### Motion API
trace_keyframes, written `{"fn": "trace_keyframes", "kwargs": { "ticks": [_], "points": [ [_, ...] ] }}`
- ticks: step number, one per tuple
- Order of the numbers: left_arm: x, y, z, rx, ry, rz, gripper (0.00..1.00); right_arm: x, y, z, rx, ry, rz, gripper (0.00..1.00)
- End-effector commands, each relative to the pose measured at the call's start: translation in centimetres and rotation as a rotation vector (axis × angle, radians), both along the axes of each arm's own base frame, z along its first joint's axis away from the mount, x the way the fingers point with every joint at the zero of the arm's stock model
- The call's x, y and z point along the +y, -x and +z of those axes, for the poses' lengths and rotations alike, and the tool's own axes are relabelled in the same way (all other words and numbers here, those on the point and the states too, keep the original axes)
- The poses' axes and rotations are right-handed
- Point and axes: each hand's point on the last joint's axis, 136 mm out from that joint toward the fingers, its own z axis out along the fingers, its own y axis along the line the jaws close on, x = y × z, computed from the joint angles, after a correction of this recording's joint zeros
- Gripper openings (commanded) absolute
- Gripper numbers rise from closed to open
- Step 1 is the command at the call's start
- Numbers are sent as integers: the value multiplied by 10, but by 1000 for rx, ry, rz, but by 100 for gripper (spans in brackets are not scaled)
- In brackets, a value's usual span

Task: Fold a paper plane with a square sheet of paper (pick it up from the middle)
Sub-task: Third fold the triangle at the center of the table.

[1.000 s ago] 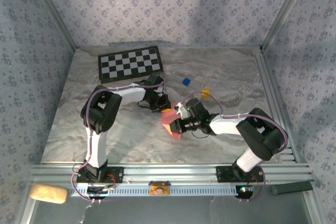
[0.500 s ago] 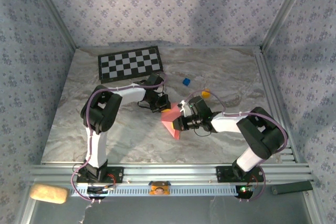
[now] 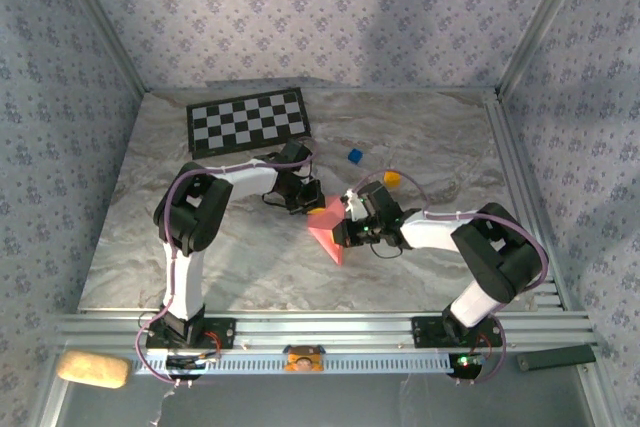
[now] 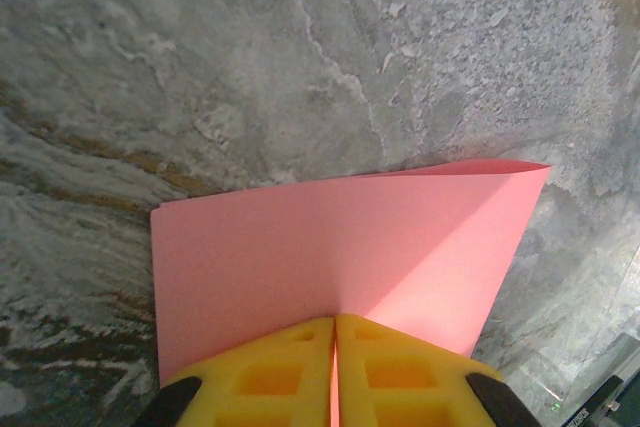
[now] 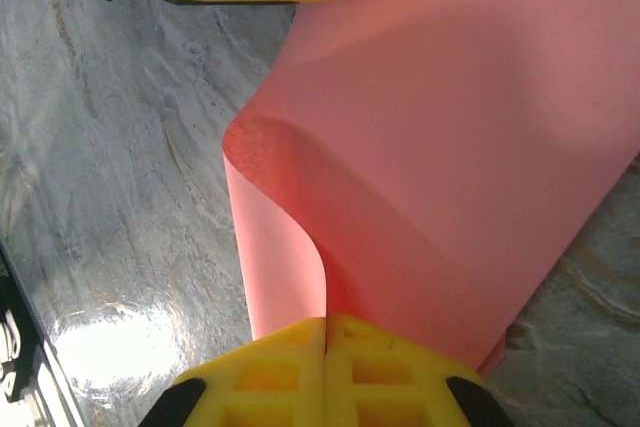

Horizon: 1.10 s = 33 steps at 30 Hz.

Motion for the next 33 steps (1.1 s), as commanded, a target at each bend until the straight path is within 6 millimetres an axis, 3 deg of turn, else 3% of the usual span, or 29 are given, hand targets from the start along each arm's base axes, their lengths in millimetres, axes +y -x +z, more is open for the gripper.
{"fn": "trace_keyframes", "kwargs": {
  "ticks": [1, 33],
  "points": [
    [6, 9, -12, 22, -59, -17, 9, -5, -7, -4, -13, 51, -8, 1],
    [7, 13, -12, 25, -60, -19, 8, -10, -9, -12, -10, 100, -19, 2]
  ]
}}
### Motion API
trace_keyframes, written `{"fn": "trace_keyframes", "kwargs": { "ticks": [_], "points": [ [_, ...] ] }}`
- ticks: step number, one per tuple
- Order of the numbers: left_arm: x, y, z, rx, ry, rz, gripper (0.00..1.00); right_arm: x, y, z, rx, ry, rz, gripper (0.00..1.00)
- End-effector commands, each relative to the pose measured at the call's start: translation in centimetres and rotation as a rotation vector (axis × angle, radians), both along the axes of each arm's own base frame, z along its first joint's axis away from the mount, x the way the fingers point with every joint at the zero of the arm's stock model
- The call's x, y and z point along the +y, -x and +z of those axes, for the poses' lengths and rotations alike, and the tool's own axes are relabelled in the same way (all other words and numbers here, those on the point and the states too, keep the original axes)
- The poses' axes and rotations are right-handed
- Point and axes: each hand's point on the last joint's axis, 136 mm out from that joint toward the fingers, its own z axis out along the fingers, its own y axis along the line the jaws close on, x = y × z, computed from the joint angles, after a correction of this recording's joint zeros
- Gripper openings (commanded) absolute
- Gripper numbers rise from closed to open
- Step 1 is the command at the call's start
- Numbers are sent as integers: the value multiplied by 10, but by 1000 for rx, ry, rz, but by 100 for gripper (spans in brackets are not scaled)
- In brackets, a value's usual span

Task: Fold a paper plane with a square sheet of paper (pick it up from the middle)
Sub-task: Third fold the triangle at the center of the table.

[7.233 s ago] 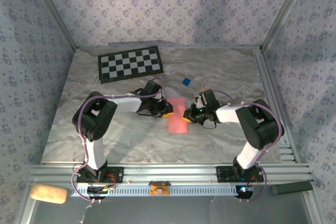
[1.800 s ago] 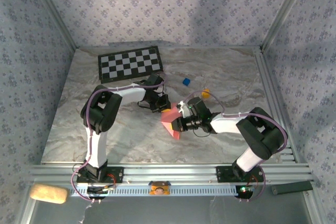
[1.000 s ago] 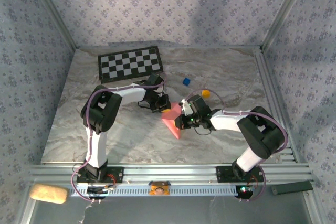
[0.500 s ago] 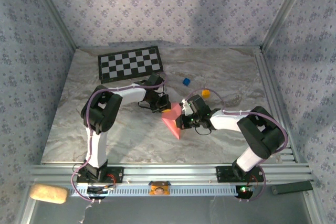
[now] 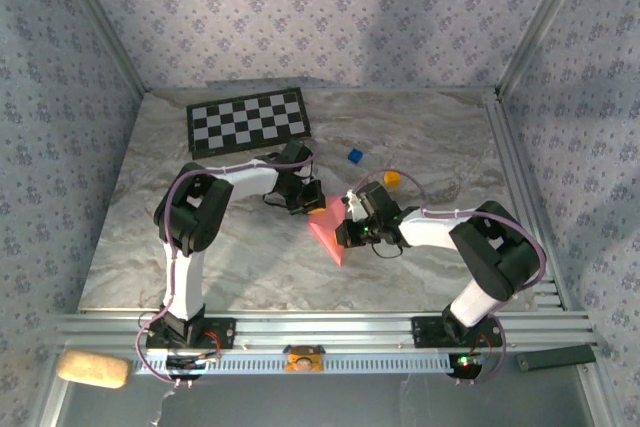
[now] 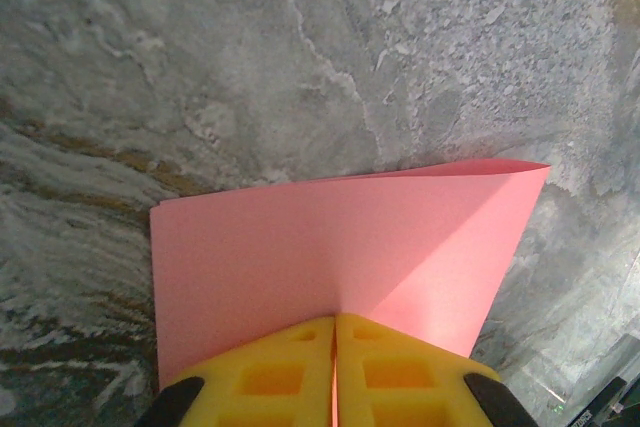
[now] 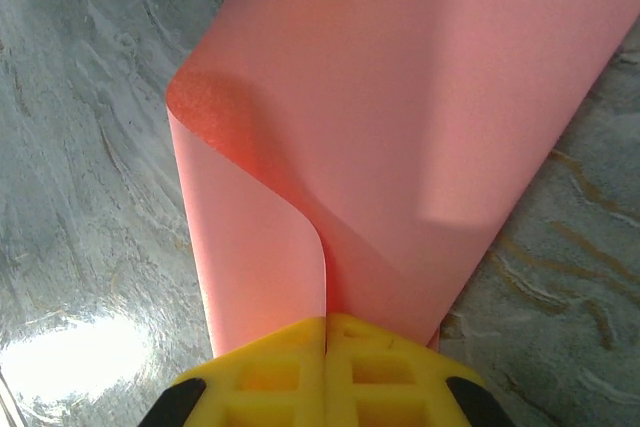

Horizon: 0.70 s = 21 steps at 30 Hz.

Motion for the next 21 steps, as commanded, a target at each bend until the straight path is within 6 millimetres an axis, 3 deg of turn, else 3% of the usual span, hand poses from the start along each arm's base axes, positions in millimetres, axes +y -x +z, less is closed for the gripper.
{"fn": "trace_keyframes", "kwargs": {
  "ticks": [1, 21],
  "points": [
    [8, 12, -12, 30, -55, -16, 8, 0, -7, -1, -11, 21, -1, 2],
    [7, 12, -11, 28, -52, -12, 7, -1, -6, 0, -13, 38, -3, 2]
  ]
}}
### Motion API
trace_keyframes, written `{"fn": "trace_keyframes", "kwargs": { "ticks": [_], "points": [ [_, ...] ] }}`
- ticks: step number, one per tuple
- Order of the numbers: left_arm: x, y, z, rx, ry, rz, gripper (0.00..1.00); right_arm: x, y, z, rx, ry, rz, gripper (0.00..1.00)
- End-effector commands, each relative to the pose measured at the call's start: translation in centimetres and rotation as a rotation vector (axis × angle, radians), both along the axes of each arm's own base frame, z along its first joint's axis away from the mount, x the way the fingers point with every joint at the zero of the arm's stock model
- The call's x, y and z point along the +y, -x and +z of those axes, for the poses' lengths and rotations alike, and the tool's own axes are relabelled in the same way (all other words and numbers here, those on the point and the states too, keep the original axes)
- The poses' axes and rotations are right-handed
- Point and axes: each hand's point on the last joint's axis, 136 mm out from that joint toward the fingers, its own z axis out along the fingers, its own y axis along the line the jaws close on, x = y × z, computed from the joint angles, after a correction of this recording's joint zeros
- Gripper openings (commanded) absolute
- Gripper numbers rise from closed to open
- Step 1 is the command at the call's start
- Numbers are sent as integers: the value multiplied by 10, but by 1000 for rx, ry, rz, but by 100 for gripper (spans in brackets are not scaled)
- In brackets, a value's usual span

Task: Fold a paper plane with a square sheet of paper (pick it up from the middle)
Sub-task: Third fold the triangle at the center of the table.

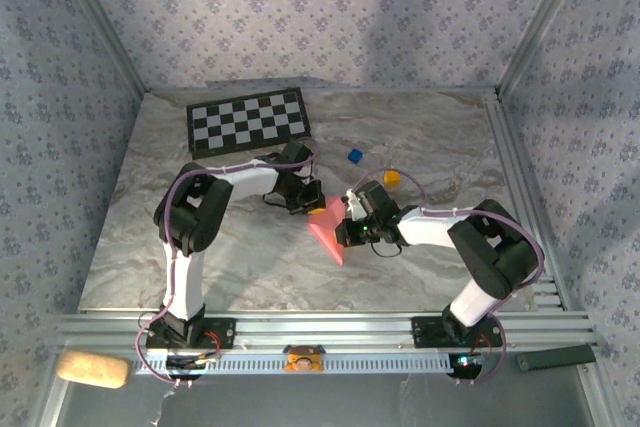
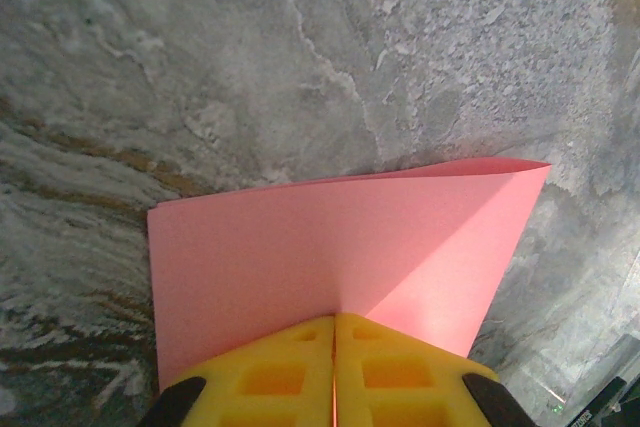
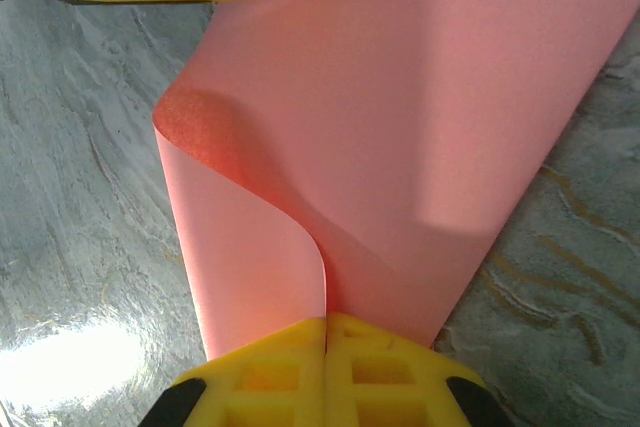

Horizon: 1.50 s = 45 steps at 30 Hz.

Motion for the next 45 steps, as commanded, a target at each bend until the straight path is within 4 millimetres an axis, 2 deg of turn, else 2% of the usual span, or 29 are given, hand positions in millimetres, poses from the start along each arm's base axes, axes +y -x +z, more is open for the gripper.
{"fn": "trace_keyframes", "kwargs": {
  "ticks": [1, 20, 25, 32, 39, 42, 45],
  "points": [
    [6, 12, -10, 26, -49, -14, 8, -1, -4, 1, -16, 26, 2, 2],
    [4, 9, -8, 20, -46, -15, 7, -7, -1, -10, 2, 68, 0, 2],
    [2, 6, -4, 5, -37, -13, 10, -7, 0, -12, 6, 70, 2, 2],
    [-2, -4, 12, -32, -22, -16, 16, -9, 0, -14, 3, 75, -2, 1],
    [5, -17, 44, -130, -35, 13, 24, -10, 1, -16, 3, 77, -5, 1],
    [10, -15, 56, -162, -25, 31, 23, -11, 1, -17, 5, 78, -6, 1],
    [11, -8, 66, -181, 17, 34, 15, -12, 1, -17, 3, 79, -10, 1]
  ]
}}
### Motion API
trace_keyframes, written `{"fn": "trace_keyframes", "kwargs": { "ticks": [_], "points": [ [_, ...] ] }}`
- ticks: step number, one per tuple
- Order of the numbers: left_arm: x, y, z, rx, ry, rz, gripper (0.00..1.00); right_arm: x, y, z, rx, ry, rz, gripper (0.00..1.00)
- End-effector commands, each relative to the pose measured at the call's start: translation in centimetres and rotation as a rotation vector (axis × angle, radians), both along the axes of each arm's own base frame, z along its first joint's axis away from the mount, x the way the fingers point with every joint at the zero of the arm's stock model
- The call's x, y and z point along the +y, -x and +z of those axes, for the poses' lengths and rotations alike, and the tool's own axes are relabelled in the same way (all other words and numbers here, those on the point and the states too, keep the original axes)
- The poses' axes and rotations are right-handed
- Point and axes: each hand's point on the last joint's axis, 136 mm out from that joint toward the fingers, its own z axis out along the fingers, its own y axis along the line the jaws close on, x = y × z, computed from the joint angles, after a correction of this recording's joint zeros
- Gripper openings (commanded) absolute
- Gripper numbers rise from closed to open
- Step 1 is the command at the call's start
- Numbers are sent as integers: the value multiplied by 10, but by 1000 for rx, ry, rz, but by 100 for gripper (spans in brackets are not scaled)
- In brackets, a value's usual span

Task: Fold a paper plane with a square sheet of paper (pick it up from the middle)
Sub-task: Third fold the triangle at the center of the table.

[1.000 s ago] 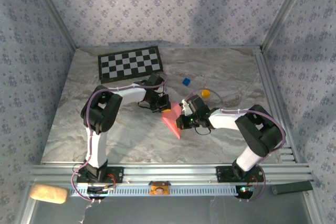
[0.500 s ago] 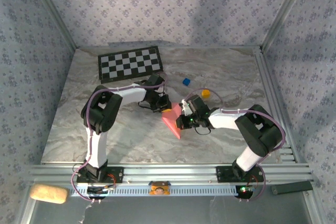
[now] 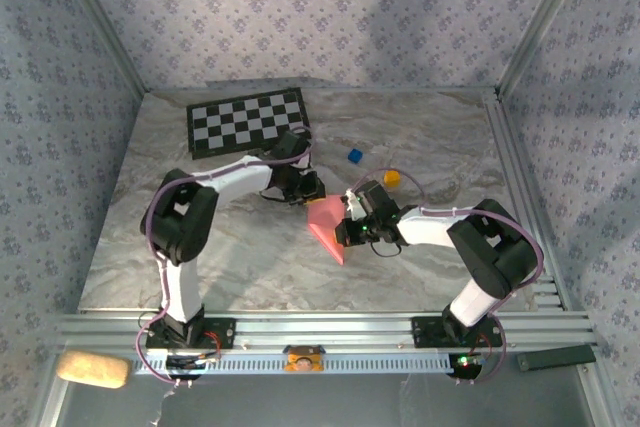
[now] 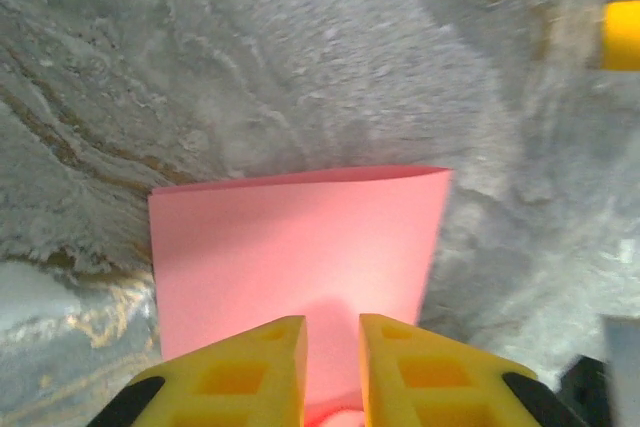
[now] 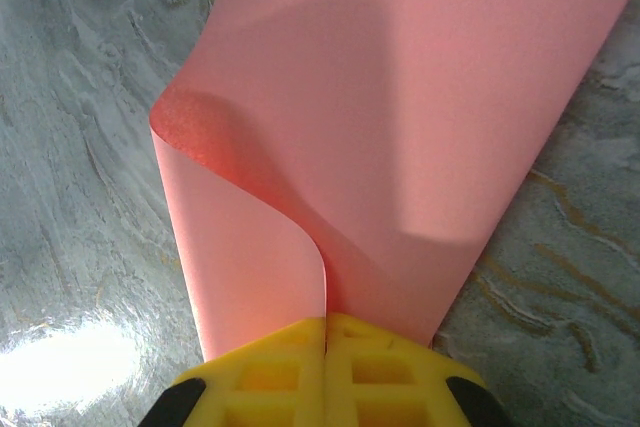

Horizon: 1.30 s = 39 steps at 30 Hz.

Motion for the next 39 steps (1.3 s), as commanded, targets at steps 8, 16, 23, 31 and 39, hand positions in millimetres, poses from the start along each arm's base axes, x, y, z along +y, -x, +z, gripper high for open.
{"fn": "trace_keyframes", "kwargs": {
  "ticks": [8, 16, 23, 31, 39],
  "points": [
    [-11, 43, 30, 5, 308, 7, 0, -13, 2, -17, 15, 69, -14, 1],
    [-17, 74, 15, 47, 422, 2, 0, -14, 2, -17, 16, 72, -18, 1],
    [-16, 85, -2, 54, 423, 14, 0, -17, 4, -18, 20, 77, -25, 1],
    [-18, 88, -13, 60, 408, 7, 0, -18, 5, -19, 23, 84, -28, 1],
    [-16, 87, -30, 66, 364, 13, 0, -18, 6, -21, 28, 86, -29, 1]
  ]
}}
